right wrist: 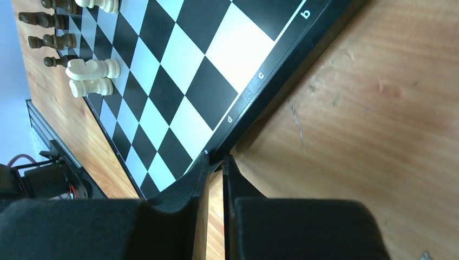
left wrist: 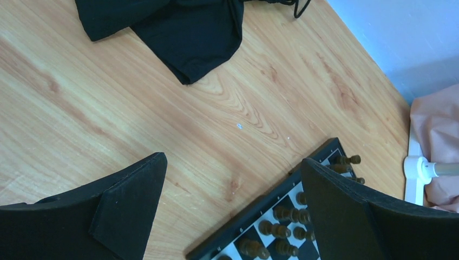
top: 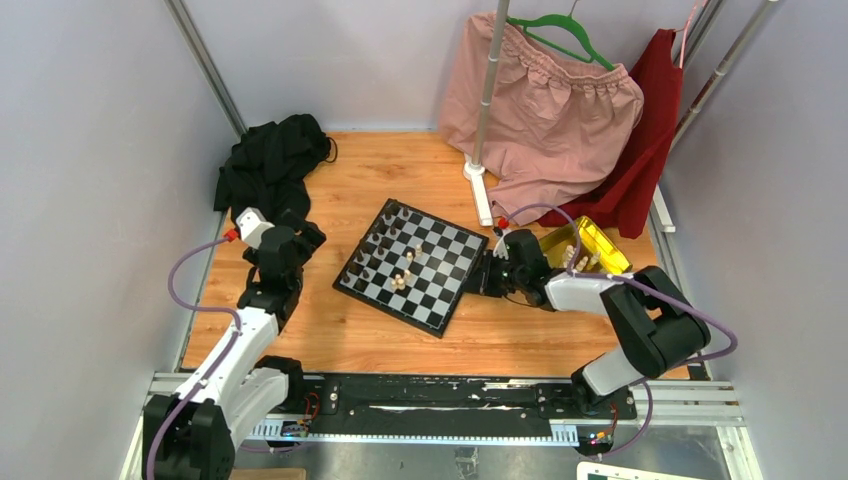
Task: Set up the chess pieces on the board
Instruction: Move the chessboard to the center of the board.
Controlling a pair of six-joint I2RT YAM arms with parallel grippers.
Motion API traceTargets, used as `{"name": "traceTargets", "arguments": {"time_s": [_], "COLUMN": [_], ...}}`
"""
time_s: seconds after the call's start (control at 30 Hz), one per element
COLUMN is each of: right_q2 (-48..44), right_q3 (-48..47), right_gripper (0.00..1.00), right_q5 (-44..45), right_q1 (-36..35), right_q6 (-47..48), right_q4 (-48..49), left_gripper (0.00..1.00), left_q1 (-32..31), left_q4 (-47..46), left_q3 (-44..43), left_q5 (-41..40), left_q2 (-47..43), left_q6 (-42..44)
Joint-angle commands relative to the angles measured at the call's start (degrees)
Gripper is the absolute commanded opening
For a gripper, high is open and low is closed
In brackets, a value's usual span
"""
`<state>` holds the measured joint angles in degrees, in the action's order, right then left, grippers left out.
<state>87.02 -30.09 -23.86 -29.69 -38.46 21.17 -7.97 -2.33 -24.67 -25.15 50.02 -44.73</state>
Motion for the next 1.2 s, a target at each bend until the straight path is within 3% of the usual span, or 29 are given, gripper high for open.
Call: {"name": "traceTargets", "arguments": {"time_s": [0.0,0.37,0.5,0.8,1.03,1.17], "right_q2": [-2.8,-9.4,-8.7,-13.2,-24.0,-24.4], "right_q3": [3.7,8.1,7.8,4.8,0.8,-5.0], "right_gripper": [0.00,0.01,0.11,0.47,0.50,0.50], "right_q5": [0.8,3.3,3.6,7.5,14.4,16.8], "right_q1": [-1.5,-3.7,-3.8,-4.6,-5.2,-6.1], "right_q6": [5.4,4.3,4.9,8.8,12.3,16.6], "right_q4": [-8.8,-11.7,-11.3,-18.8,-32.7,-38.2], "left_gripper": [1.00,1.00,1.00,1.00,1.00,1.00], "left_q1": [0.4,0.4,0.4,0.4,0.4,0.4], "left_q4": [-2.4,-3.0,-3.1,-3.0,-2.0,-1.6], "left_q3": [0.7,0.8,0.9,-0.1,-1.2,-1.4], "left_q5": [-1.7,-1.4,-1.1,0.5,2.8,4.3], "left_q2": [1.0,2.3,2.6,1.1,-0.6,-1.1], "left_q6": [-0.7,-0.7,-0.9,0.2,1.5,3.5]}}
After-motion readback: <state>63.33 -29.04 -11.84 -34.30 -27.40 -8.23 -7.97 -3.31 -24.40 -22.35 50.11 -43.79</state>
